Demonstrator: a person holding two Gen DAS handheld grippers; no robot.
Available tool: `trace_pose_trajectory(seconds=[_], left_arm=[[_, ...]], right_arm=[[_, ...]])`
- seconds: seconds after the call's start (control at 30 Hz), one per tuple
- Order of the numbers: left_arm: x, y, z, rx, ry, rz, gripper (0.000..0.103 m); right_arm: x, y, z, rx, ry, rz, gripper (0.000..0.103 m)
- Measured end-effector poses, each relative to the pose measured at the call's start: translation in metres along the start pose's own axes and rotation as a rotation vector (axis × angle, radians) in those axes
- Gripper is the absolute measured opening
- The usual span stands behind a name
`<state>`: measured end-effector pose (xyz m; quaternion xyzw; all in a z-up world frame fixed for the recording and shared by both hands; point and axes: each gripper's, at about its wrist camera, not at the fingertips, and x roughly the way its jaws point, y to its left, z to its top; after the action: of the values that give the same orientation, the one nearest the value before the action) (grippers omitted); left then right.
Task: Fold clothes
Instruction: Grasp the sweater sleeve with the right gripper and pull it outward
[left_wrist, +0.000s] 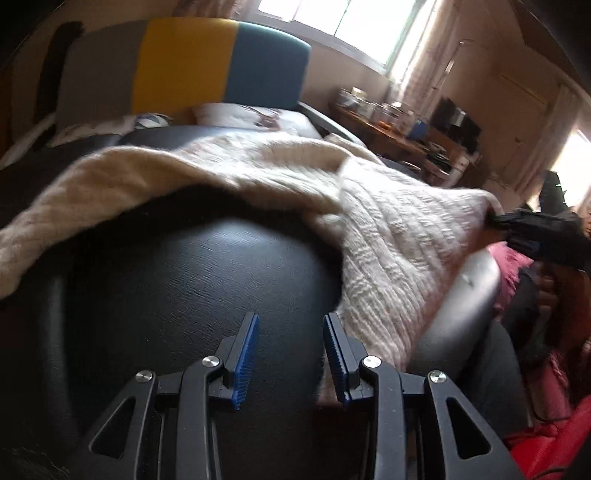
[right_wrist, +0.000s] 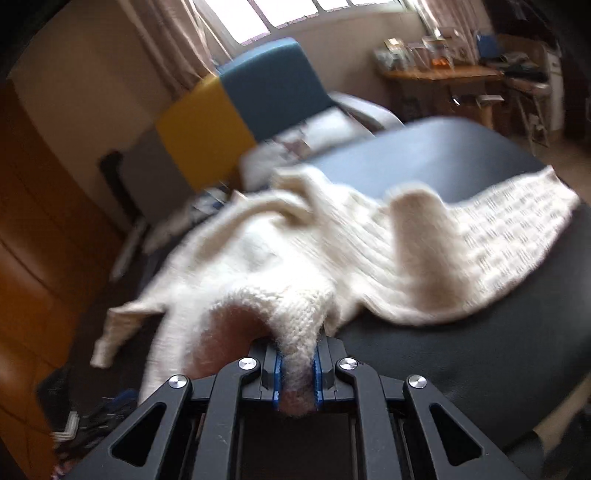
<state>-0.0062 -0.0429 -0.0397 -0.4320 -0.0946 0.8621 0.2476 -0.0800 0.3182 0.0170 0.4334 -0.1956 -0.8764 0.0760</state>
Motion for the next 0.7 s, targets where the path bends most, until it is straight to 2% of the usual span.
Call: trace_pose_trajectory(seconds=[0.07,0.13,0.23,0.33,0.4,0.43,0.53,0.57,0.6,0.63,0.7], left_arm=[[0.005,-0.008,-0.001,-0.016,0.014,-0.073,0.036],[0.011,-0.017,-0.002,-0.001,0.03,-0.097,0.036],[0.024,-0.034,-0.005,0.059,0.075,-0.091,0.036],[0.031,-0.045,-0.01,0.092,0.099,-0.088,0.043],[0.039,-0.05,-0.011,0.105,0.111,-0.086,0.043],[0.043,-0.054,-0.01,0.127,0.104,-0.075,0.043],[0.052,-0.06,0.001,0.135,0.133,-0.052,0.029],[0.051,-0.06,0.005,0.133,0.144,-0.03,0.022],[0.05,-0.059,0.01,0.131,0.154,-0.006,0.02],[0.043,-0.059,0.017,0.137,0.143,0.045,0.018],[0.02,-0.062,0.035,0.173,0.059,0.127,0.017]], right_arm=[[0.025,-0.014,-0.009,0.039,0.06,-0.031,0.013],[0.032,-0.02,-0.014,0.057,0.071,-0.031,0.013],[0.038,-0.028,-0.019,0.081,0.075,-0.025,0.013],[0.045,-0.035,-0.025,0.104,0.079,-0.018,0.013],[0.049,-0.041,-0.028,0.12,0.082,-0.013,0.013],[0.049,-0.041,-0.029,0.123,0.082,-0.012,0.013],[0.047,-0.043,-0.029,0.127,0.081,-0.01,0.013],[0.046,-0.043,-0.029,0.128,0.081,-0.01,0.013],[0.045,-0.044,-0.029,0.13,0.08,-0.009,0.013],[0.044,-0.044,-0.029,0.131,0.08,-0.009,0.013],[0.043,-0.045,-0.029,0.134,0.079,-0.008,0.013]])
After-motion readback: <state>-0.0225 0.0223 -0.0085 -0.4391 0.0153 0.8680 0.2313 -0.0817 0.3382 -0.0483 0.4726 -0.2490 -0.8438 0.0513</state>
